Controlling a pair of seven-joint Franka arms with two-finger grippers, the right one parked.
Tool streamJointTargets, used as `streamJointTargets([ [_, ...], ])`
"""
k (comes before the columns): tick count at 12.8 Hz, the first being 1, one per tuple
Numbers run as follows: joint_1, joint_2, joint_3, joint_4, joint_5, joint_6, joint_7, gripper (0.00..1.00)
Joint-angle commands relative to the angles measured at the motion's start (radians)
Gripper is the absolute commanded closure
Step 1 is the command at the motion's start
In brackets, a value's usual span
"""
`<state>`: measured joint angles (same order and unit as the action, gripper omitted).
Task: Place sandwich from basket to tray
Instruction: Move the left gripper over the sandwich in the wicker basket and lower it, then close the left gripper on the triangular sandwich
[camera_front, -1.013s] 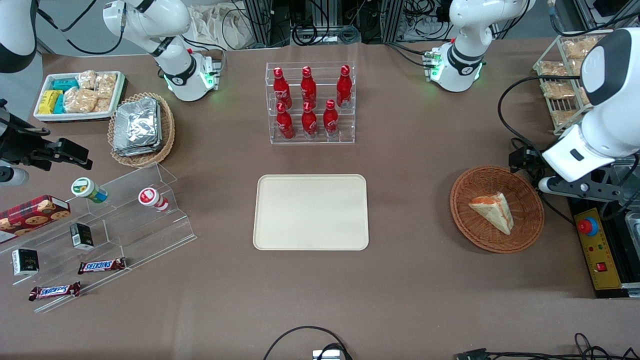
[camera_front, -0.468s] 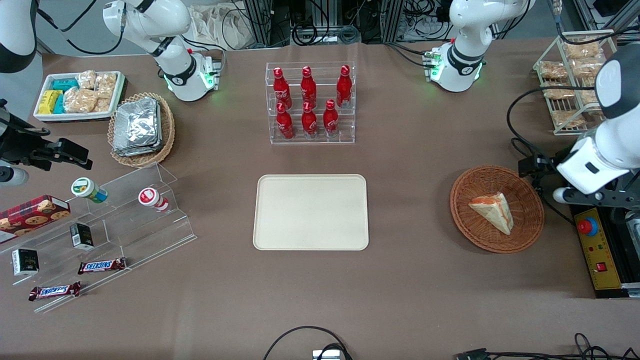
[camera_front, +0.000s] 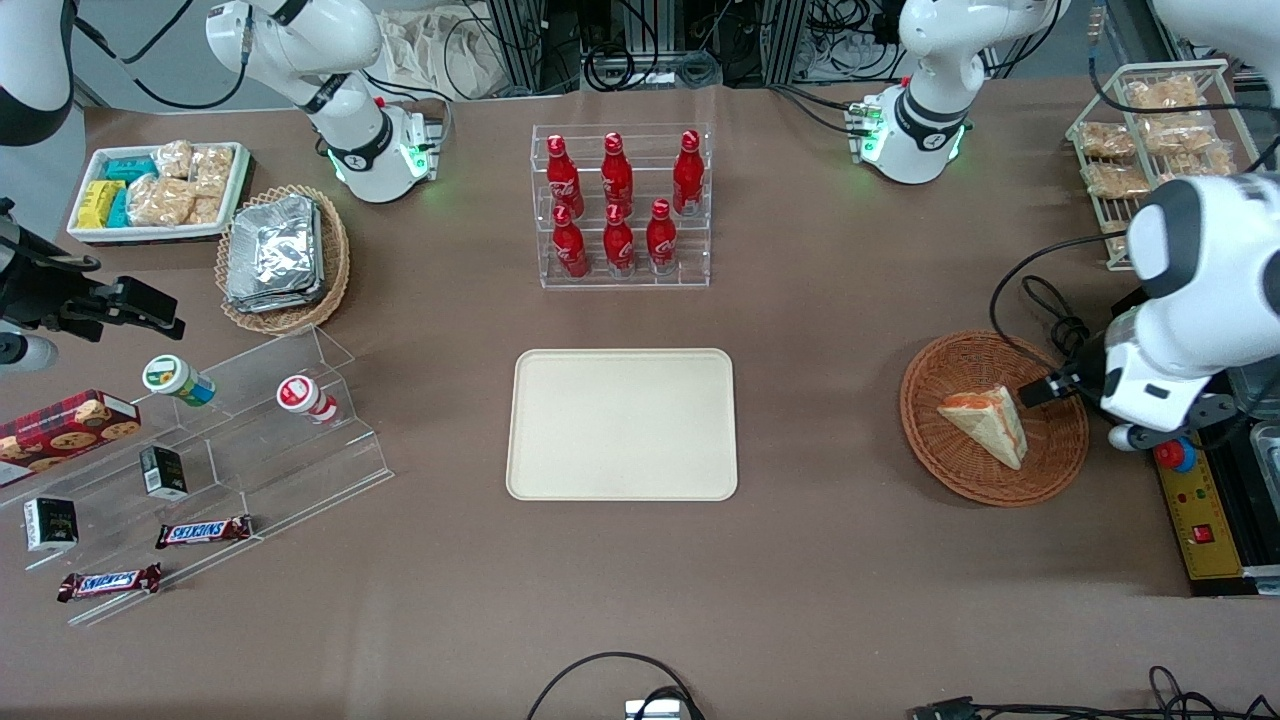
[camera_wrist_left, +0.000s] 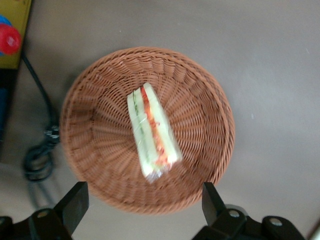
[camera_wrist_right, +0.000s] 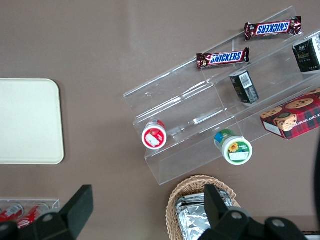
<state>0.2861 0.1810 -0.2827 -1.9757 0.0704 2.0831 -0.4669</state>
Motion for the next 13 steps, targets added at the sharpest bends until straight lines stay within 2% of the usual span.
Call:
streamJointTargets([
  [1,0.004,-0.017,-0.004,-0.121,0.006,0.142,-0.154,0.0],
  [5,0.022,0.075,-0.003,-0.169,0.005,0.29,-0.315,0.0],
  [10,0.027,0.143,0.008,-0.189,0.005,0.356,-0.344,0.0],
  [11,0.022,0.147,0.008,-0.187,0.005,0.356,-0.348,0.2],
  [13,0.021,0.163,0.008,-0.178,0.006,0.356,-0.348,0.81],
])
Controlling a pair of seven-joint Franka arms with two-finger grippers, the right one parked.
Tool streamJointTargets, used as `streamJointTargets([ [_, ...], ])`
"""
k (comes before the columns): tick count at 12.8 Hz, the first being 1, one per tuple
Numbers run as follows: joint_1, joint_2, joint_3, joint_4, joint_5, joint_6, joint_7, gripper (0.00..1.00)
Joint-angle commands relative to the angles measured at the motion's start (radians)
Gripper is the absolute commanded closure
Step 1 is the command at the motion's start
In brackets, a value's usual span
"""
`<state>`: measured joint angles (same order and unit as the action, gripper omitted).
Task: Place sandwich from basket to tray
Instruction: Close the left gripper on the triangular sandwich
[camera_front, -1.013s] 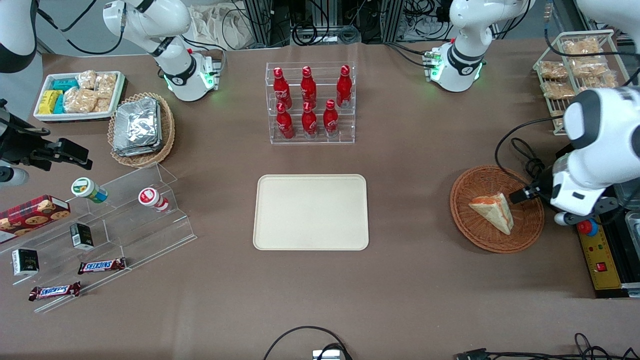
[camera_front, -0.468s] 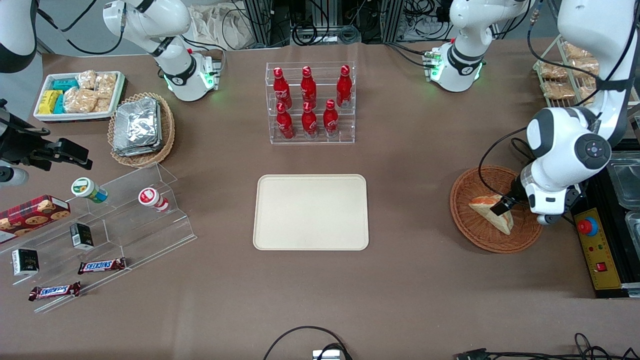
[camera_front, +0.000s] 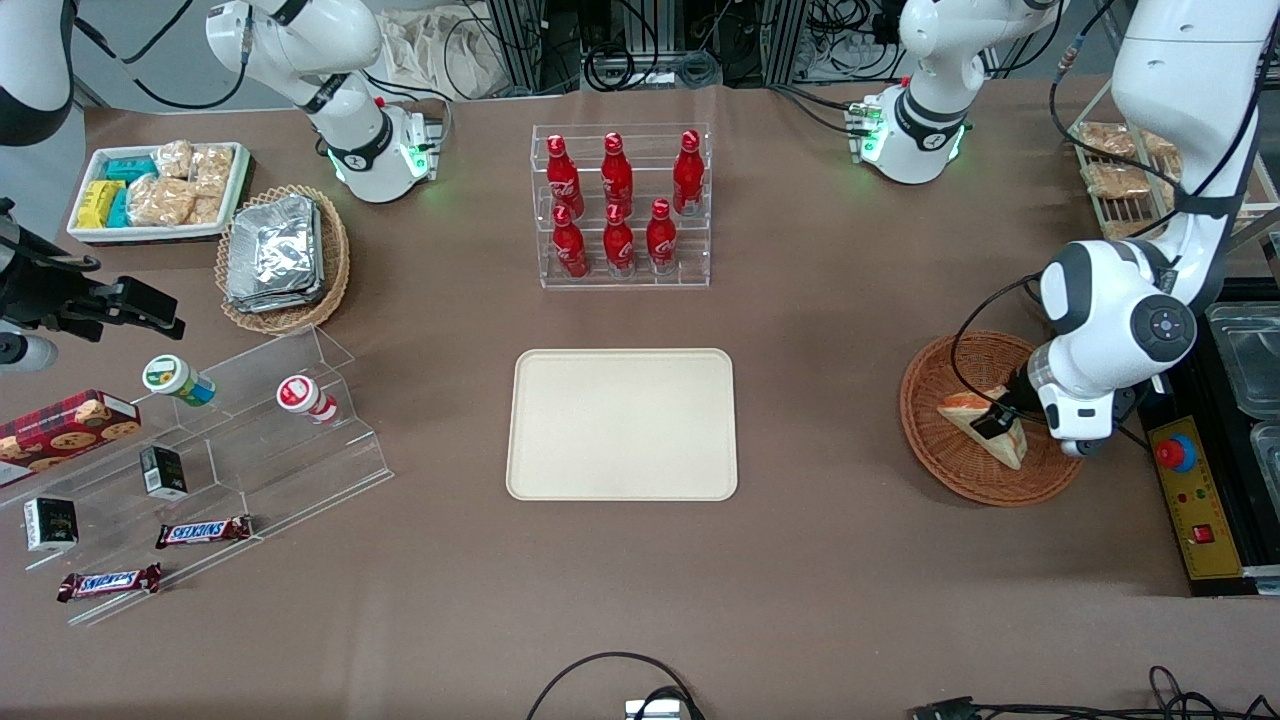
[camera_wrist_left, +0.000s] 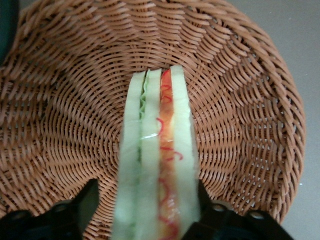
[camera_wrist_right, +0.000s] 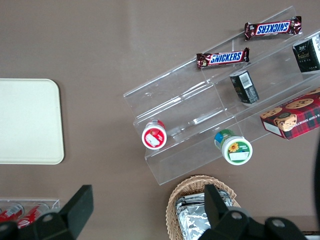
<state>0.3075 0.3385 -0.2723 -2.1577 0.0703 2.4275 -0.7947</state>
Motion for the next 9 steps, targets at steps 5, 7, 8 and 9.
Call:
streamJointTargets([
  [5,-0.007,-0.071,-0.01,0.062,0.006,-0.124,-0.009,1.0],
  [7,-0.016,-0.091,-0.045,0.172,0.006,-0.319,0.023,1.0],
  [8,-0.019,-0.114,-0.076,0.211,0.02,-0.394,0.078,1.0],
  [9,-0.019,-0.136,-0.125,0.238,0.031,-0.447,0.098,1.0],
])
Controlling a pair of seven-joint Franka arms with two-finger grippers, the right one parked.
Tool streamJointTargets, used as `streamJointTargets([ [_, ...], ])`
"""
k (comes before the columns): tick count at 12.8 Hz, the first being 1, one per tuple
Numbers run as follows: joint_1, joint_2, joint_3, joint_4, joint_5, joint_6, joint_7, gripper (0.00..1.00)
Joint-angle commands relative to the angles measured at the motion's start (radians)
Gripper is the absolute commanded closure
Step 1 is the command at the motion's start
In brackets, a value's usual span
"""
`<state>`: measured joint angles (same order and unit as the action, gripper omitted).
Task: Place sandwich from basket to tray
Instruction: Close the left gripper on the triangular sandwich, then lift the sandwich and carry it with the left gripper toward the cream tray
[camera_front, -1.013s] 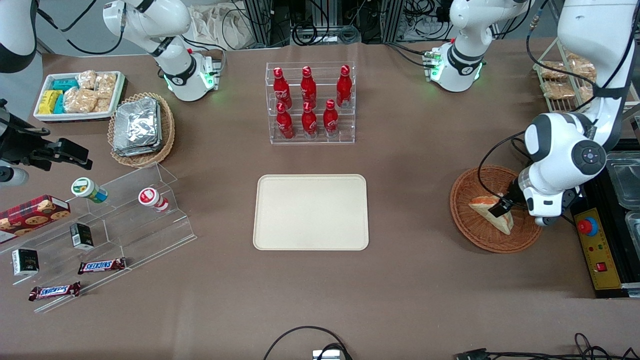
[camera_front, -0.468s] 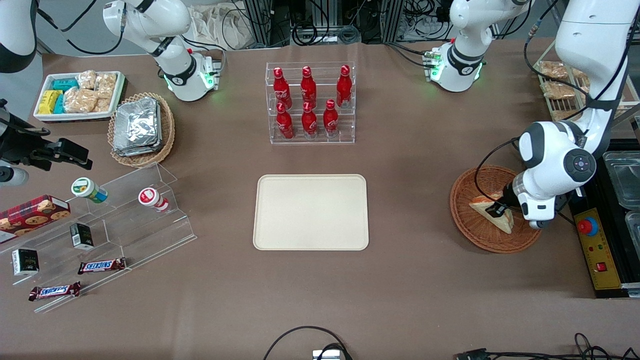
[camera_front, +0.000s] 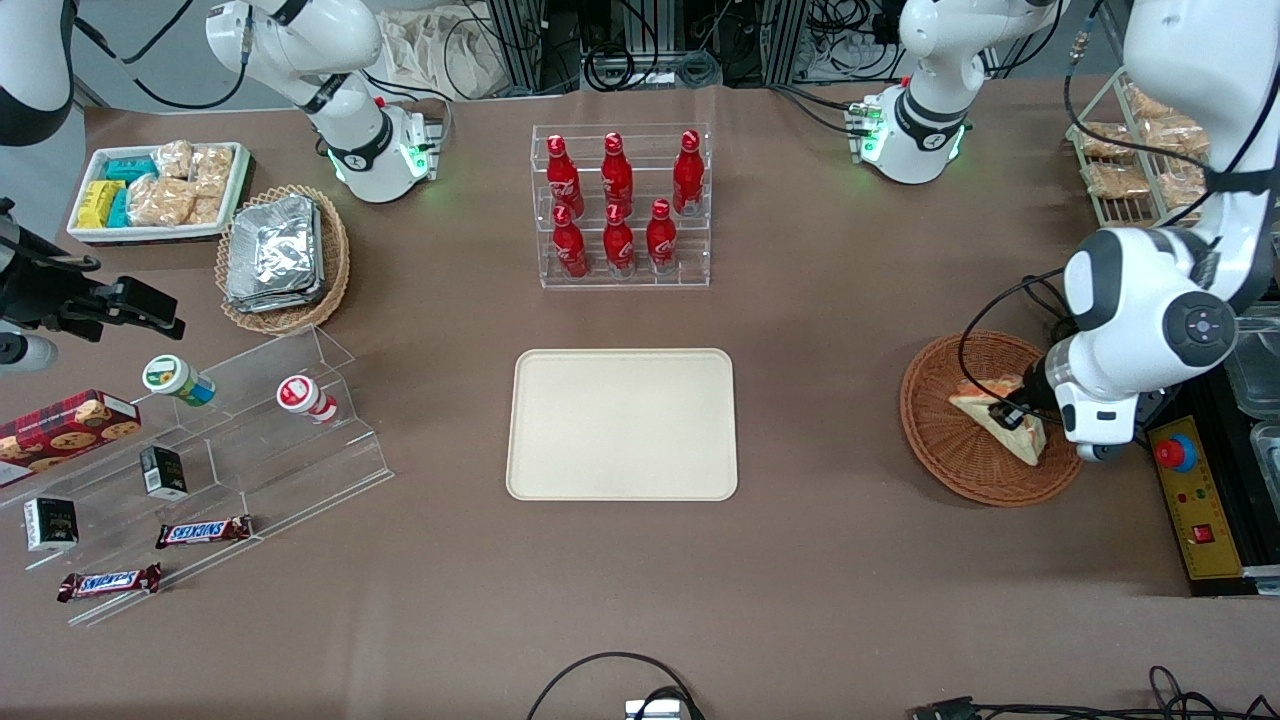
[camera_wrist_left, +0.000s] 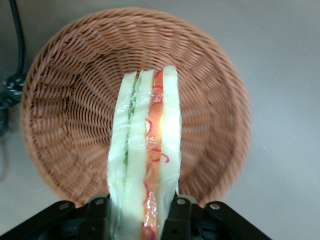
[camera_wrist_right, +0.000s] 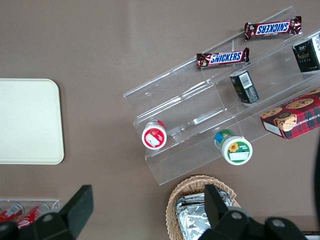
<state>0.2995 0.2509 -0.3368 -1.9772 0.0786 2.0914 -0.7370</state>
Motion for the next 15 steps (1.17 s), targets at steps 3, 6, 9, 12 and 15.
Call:
streamJointTargets([
  [3,-0.037,0.002,-0.219,0.211,0.024,-0.188,0.047,1.0],
  [6,-0.227,0.152,-0.249,0.361,0.137,-0.189,0.034,1.0],
  [9,-0.391,0.374,-0.248,0.527,0.249,-0.186,0.028,1.0],
  [12,-0.5,0.545,-0.243,0.636,0.335,-0.182,-0.039,0.94],
  [15,-0.54,0.605,-0.243,0.633,0.34,-0.177,-0.07,0.84],
])
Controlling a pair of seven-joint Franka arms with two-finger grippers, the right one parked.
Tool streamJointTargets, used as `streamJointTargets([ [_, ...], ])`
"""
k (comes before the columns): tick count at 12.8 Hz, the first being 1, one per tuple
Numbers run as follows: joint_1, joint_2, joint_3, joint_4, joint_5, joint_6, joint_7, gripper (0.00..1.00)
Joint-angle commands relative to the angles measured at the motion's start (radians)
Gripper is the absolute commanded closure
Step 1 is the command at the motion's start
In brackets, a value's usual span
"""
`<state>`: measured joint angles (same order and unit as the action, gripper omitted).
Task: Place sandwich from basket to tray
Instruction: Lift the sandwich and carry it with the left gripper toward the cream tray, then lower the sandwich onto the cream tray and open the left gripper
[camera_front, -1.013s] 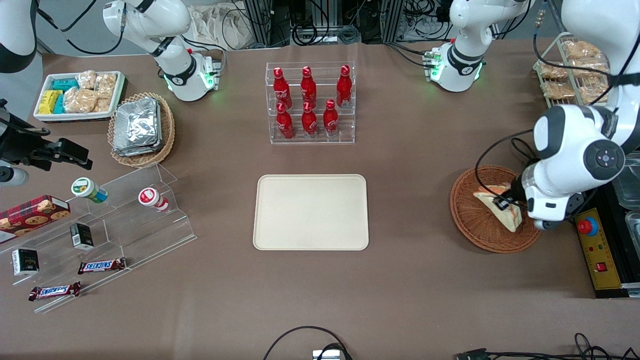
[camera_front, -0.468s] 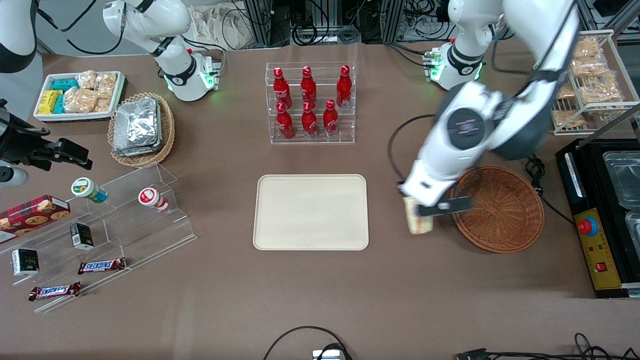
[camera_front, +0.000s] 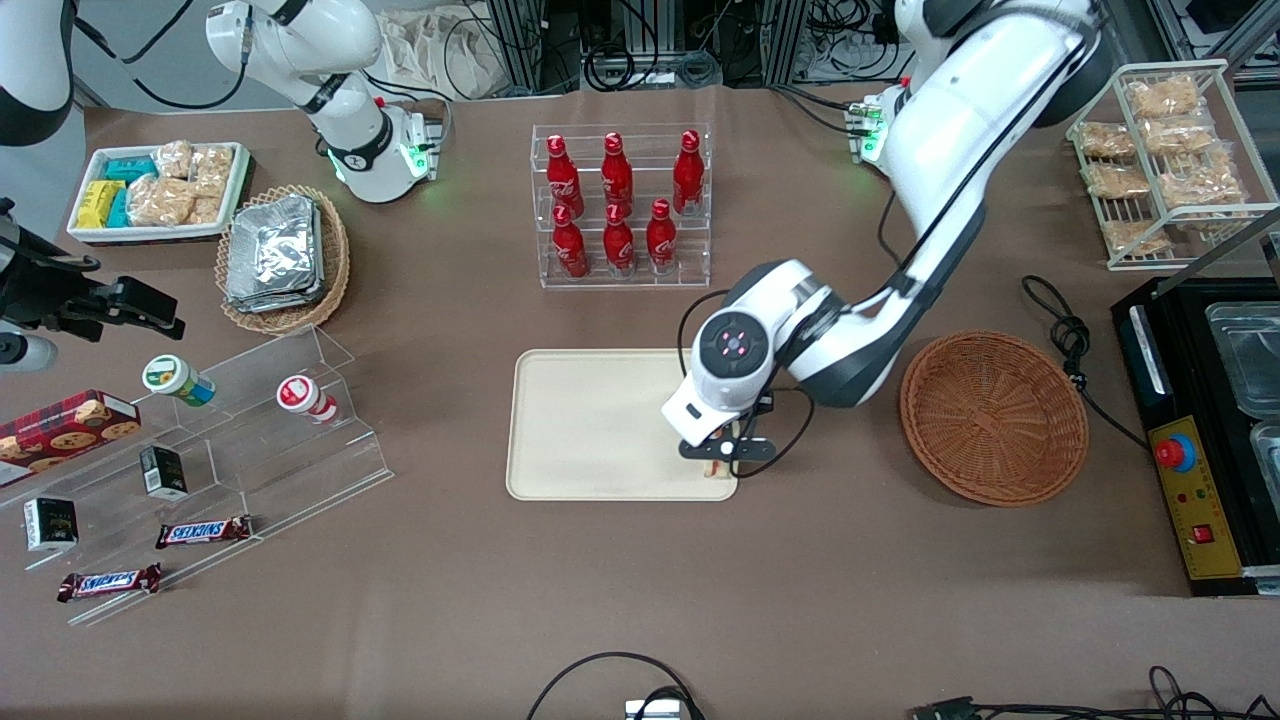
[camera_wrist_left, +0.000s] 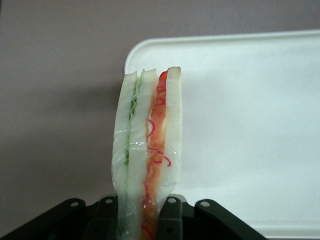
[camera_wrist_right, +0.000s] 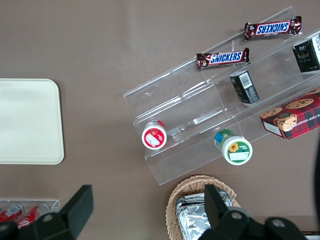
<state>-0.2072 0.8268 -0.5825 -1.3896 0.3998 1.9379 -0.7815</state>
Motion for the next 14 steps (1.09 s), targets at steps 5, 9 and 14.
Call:
streamJointTargets([
  [5,-0.069,0.083,0.003,0.076,0.06,-0.002,-0.107,0.0],
  [9,-0.034,-0.018,0.004,0.083,0.066,-0.069,-0.11,0.0],
  [14,0.127,-0.239,-0.002,0.0,0.068,-0.26,-0.113,0.0],
])
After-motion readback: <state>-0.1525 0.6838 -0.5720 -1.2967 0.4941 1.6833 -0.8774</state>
